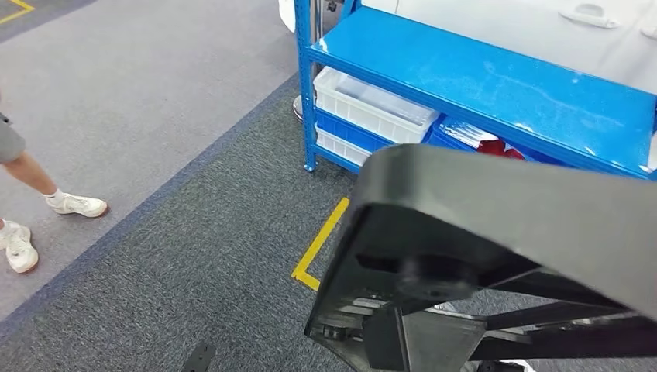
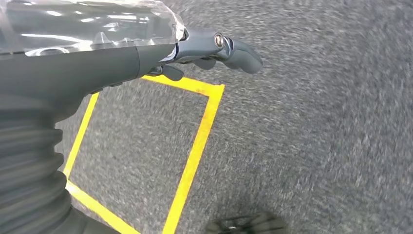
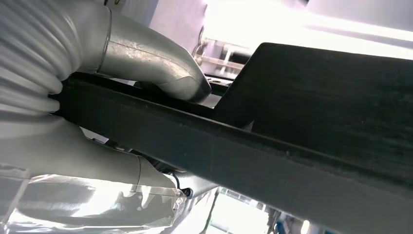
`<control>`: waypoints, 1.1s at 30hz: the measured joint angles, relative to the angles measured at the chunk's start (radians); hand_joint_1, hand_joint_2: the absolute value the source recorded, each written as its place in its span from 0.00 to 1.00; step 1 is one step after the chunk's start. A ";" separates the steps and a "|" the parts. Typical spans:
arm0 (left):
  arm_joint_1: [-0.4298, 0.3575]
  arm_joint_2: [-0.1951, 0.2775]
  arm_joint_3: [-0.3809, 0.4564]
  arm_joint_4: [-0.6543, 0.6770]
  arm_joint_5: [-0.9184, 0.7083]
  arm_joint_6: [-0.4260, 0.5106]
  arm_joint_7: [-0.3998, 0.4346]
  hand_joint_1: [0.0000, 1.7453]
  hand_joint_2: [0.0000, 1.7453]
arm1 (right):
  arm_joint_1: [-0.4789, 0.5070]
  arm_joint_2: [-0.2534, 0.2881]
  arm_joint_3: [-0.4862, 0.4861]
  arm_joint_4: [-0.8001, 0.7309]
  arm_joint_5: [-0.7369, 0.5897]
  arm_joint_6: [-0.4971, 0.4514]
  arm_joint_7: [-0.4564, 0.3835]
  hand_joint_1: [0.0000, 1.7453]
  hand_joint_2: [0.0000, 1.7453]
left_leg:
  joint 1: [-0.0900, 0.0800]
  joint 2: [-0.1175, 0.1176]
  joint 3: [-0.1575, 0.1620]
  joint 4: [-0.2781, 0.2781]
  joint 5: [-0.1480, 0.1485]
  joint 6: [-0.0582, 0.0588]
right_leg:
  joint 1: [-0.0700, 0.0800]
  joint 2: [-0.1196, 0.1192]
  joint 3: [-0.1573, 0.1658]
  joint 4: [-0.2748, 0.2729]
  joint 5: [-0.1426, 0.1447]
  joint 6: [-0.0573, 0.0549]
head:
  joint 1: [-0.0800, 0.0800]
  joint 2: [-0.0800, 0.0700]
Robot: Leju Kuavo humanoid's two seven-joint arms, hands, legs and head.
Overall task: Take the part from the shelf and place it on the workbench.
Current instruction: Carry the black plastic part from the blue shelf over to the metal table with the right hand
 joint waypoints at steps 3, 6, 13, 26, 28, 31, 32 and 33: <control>0.001 0.000 0.000 0.000 0.001 0.002 -0.001 0.00 1.00 | 0.000 0.004 -0.002 0.000 -0.001 0.010 0.000 1.00 1.00 | 0.009 0.023 -0.043 0.108 -0.032 -0.011 | 0.001 -0.048 -0.001 0.003 -0.002 0.001 | 0.000 0.000; 0.001 0.000 0.000 0.000 0.001 0.003 -0.002 0.00 1.00 | -0.001 0.006 -0.006 0.000 -0.003 0.010 0.000 1.00 1.00 | 0.010 0.068 0.057 -0.064 0.043 -0.010 | 0.002 -0.089 -0.001 0.011 -0.009 0.010 | 0.000 0.000; 0.000 0.000 0.000 0.000 0.001 0.005 0.003 0.00 1.00 | -0.007 0.006 -0.014 0.000 -0.005 0.020 -0.002 1.00 1.00 | 0.005 0.052 0.099 -0.172 0.077 0.038 | 0.001 -0.093 -0.008 0.050 -0.048 0.047 | 0.000 0.000; -0.005 -0.003 0.000 0.000 0.000 0.004 0.004 0.00 1.00 | -0.061 0.007 -0.024 0.010 -0.032 0.025 0.019 1.00 1.00 | 0.007 -0.115 0.068 -0.153 0.096 0.014 | -0.009 0.067 -0.006 0.033 -0.025 0.033 | 0.000 0.000; -0.002 -0.002 0.000 0.000 0.001 0.006 0.004 0.00 1.00 | -0.083 0.007 -0.024 0.016 -0.040 0.027 0.019 1.00 1.00 | 0.004 -0.081 0.052 -0.126 0.079 0.004 | -0.010 0.040 -0.003 0.024 -0.019 0.019 | 0.000 0.000; -0.004 -0.002 0.000 0.000 0.004 0.008 0.003 0.00 1.00 | -0.099 0.007 -0.024 0.026 -0.053 0.028 0.020 1.00 1.00 | 0.003 0.010 -0.024 0.039 -0.013 -0.005 | -0.002 -0.008 -0.002 0.020 -0.017 0.007 | 0.000 0.000; -0.004 -0.002 0.000 0.000 0.006 0.008 0.002 0.00 1.00 | -0.099 0.007 -0.024 0.030 -0.056 0.027 0.020 1.00 1.00 | 0.005 0.019 -0.048 0.095 -0.035 -0.008 | 0.000 -0.025 -0.002 0.020 -0.018 0.006 | 0.000 0.000; -0.002 -0.002 0.000 0.000 0.007 0.008 0.002 0.00 1.00 | -0.098 0.007 -0.024 0.033 -0.057 0.027 0.019 1.00 1.00 | 0.005 0.023 -0.058 0.123 -0.041 -0.009 | 0.001 -0.041 -0.003 0.021 -0.019 0.006 | 0.000 0.000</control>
